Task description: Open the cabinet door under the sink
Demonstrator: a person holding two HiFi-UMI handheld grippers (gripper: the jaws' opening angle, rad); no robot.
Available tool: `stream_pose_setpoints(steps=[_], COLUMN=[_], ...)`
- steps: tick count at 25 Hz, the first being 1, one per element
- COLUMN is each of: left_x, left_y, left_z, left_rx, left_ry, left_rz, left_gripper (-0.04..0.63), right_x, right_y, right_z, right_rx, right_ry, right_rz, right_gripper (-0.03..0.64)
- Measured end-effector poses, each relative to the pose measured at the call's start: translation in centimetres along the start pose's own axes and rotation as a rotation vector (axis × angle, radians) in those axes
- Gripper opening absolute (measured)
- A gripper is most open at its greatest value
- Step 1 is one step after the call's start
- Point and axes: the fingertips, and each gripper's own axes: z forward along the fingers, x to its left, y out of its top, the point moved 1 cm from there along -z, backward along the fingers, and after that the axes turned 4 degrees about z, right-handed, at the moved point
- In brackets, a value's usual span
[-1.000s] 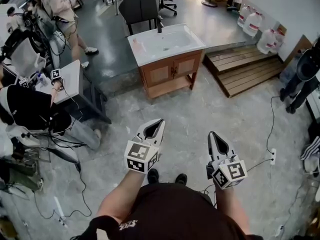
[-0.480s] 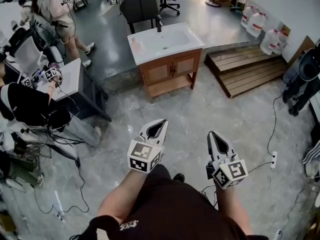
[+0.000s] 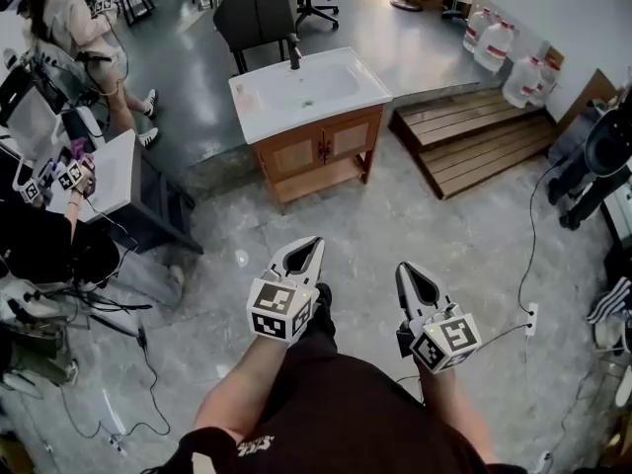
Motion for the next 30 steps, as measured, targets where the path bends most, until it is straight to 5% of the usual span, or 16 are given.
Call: stream_pose_setpoints(steps=[17, 30], left_x=[18.3, 22.9], left_y=[3.5, 2.7], left_z=[17.5, 24.3], left_rx=[0.044, 0.11], left_ry=[-0.035, 0.019], left_rz=[-0.017, -0.092], left_gripper=[0.011, 0.011], right_x=[-7.5, -13.2], right_y=[5.2, 4.9], right_z=[25.6, 33.7], right_rx=[0.088, 0.196], right_ry=[0.017, 0.087], right_rz=[0.044, 0.097], right_gripper=[0.012, 0.012])
